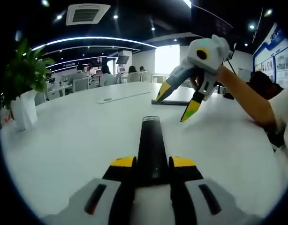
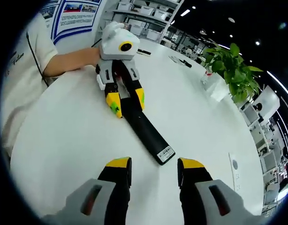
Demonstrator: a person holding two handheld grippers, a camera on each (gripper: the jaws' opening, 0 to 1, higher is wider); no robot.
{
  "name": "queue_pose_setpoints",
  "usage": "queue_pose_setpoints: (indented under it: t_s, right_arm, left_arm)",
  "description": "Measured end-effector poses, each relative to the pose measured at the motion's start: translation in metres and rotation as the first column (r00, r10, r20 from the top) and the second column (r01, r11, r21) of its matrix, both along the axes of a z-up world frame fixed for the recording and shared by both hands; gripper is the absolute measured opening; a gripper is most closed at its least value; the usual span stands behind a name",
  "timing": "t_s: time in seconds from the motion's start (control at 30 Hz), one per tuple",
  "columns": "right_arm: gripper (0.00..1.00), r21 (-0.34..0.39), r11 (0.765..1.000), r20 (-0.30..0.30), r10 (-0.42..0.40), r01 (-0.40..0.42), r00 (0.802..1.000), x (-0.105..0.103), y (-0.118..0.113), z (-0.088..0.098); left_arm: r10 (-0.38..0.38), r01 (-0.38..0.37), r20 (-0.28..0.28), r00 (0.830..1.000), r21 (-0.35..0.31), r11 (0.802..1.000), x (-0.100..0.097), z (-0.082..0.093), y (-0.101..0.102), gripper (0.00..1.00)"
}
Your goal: Pflip the remote and laser pointer to the front side, press the buttons, and align them neatly on the table
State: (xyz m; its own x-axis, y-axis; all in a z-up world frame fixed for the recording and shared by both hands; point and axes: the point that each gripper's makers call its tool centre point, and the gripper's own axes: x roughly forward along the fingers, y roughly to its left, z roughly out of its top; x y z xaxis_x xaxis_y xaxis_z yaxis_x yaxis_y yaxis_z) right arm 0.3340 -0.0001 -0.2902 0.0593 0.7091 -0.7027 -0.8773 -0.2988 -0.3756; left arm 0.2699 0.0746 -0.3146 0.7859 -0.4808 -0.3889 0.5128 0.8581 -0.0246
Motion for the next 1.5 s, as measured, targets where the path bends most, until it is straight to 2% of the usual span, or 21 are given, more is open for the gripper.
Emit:
queue_pose_setpoints:
  t_s: [0.17,0.37,0.53,0.63,0.7,0.73,0.8,0.93,1.0,1.17,1.27,1.33,1.5]
  right_arm:
    - [0.42,-0.001,1.0,-0.001,-0.001,0.001,1.0,0.001,-0.001,0.0]
    - [0.42,0.002,1.0,0.006,-0.024,0.024,1.0,0.008,-0.009,0.005]
    - [0.4,0.022,1.0,-0.019,-0.021,0.021,1.0,0.007,-0.014,0.01]
    - [0.4,0.004,1.0,-0.012,-0.015,0.015,1.0,0.007,-0.018,0.008]
    - [0.35,-0.011,1.0,-0.003,-0.015,0.015,1.0,0.01,-0.022,0.007]
    - [0.32,-0.024,0.999,0.0,-0.033,0.033,0.999,0.013,-0.026,0.007]
    - [0.34,-0.029,0.998,-0.008,-0.049,0.049,0.999,0.015,-0.032,0.008]
    - [0.35,-0.019,0.999,-0.022,-0.035,0.034,0.999,0.013,-0.035,0.011]
    - [0.35,-0.013,0.999,-0.009,-0.035,0.035,0.999,0.014,-0.033,0.012]
    - [0.36,-0.015,1.0,-0.007,0.001,-0.001,1.0,0.007,-0.022,0.006]
    - [0.38,-0.025,1.0,-0.018,0.005,-0.005,1.0,0.004,-0.019,0.003]
    - [0.37,-0.019,0.999,-0.057,0.035,-0.036,0.998,-0.005,-0.017,0.002]
    - [0.37,-0.035,0.999,-0.045,0.02,-0.021,0.999,0.0,-0.017,-0.004]
  left_arm:
    - [-0.024,0.024,0.017,1.0,0.024,0.999,0.0,0.0,-0.004,0.29]
    - [-0.018,0.018,0.014,1.0,0.018,1.0,0.0,0.0,-0.007,0.29]
    - [-0.098,0.097,0.031,0.995,0.035,0.995,-0.005,0.0,-0.018,0.29]
    - [-0.126,0.124,0.042,0.991,0.04,0.991,-0.007,0.0,-0.022,0.29]
    - [-0.142,0.14,0.046,0.989,0.045,0.989,-0.009,0.0,-0.022,0.29]
    - [-0.148,0.147,0.032,0.988,0.022,0.989,-0.011,-0.001,-0.022,0.29]
    - [-0.157,0.156,0.032,0.987,0.026,0.987,-0.013,0.0,-0.021,0.29]
    - [-0.154,0.153,0.028,0.988,0.026,0.988,-0.013,0.0,-0.021,0.29]
    - [-0.149,0.148,0.026,0.988,0.027,0.989,-0.012,0.0,-0.02,0.3]
    - [-0.064,0.064,0.019,0.998,0.025,0.998,-0.003,-0.001,-0.008,0.31]
    - [-0.071,0.07,0.033,0.997,0.048,0.996,-0.003,-0.001,-0.01,0.31]
    - [-0.076,0.074,0.044,0.996,0.063,0.995,-0.003,-0.001,-0.012,0.31]
    - [-0.073,0.071,0.045,0.996,0.056,0.996,-0.002,0.0,-0.011,0.31]
